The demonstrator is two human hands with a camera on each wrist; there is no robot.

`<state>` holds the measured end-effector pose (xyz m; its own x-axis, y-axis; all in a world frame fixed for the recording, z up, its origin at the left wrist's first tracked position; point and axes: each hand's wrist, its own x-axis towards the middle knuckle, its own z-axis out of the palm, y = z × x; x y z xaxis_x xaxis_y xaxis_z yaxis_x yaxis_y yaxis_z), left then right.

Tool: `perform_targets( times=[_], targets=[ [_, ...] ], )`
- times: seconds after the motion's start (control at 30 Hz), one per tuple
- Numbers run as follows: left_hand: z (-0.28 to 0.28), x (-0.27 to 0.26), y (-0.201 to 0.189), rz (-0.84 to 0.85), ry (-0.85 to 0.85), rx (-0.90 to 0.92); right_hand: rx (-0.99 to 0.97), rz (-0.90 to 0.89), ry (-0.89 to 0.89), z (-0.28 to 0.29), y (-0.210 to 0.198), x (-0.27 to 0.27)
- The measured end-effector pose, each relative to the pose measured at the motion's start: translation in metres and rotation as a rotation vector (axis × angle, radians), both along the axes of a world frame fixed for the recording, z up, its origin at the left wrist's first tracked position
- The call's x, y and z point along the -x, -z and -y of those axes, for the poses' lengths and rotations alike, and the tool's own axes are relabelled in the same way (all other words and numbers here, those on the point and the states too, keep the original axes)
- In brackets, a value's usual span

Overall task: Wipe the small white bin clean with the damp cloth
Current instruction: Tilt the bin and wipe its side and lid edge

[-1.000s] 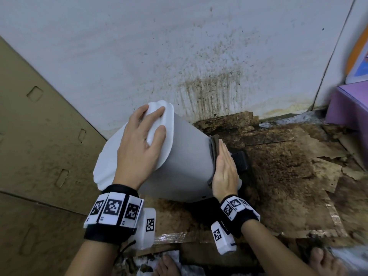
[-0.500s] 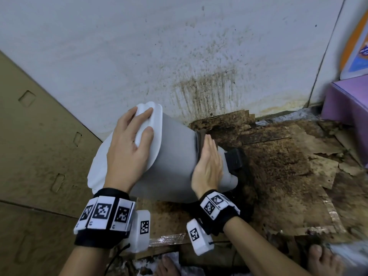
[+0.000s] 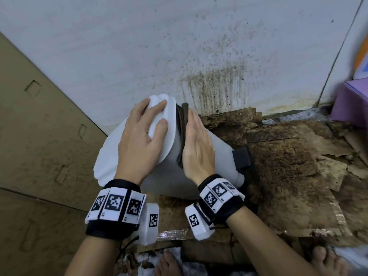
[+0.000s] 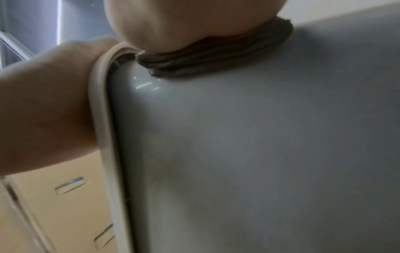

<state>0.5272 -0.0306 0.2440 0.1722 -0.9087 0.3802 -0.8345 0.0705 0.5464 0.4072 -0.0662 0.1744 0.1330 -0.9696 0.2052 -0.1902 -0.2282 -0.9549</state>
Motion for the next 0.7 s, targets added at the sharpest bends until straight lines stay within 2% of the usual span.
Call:
perform_targets(
  times=[0.17,0.3,0.47,0.7],
  targets=[
    [-0.003,0.001,-0.001,0.004,0.004,0.003,-0.124,0.022,-0.051,0.028,0.023,0.023],
    [-0.007,0.001,-0.002,0.005,0.011,-0.004,-0.300,0.036,-0.018,0.042,0.054,0.047],
    [-0.006,0.008,-0.002,0.043,0.022,-0.018,-0.384,-0.002,0.063,0.046,0.085,0.060],
    [-0.007,0.008,-0.003,0.042,0.000,-0.010,-0.391,0.031,0.113,0.044,0.057,0.052]
  ],
)
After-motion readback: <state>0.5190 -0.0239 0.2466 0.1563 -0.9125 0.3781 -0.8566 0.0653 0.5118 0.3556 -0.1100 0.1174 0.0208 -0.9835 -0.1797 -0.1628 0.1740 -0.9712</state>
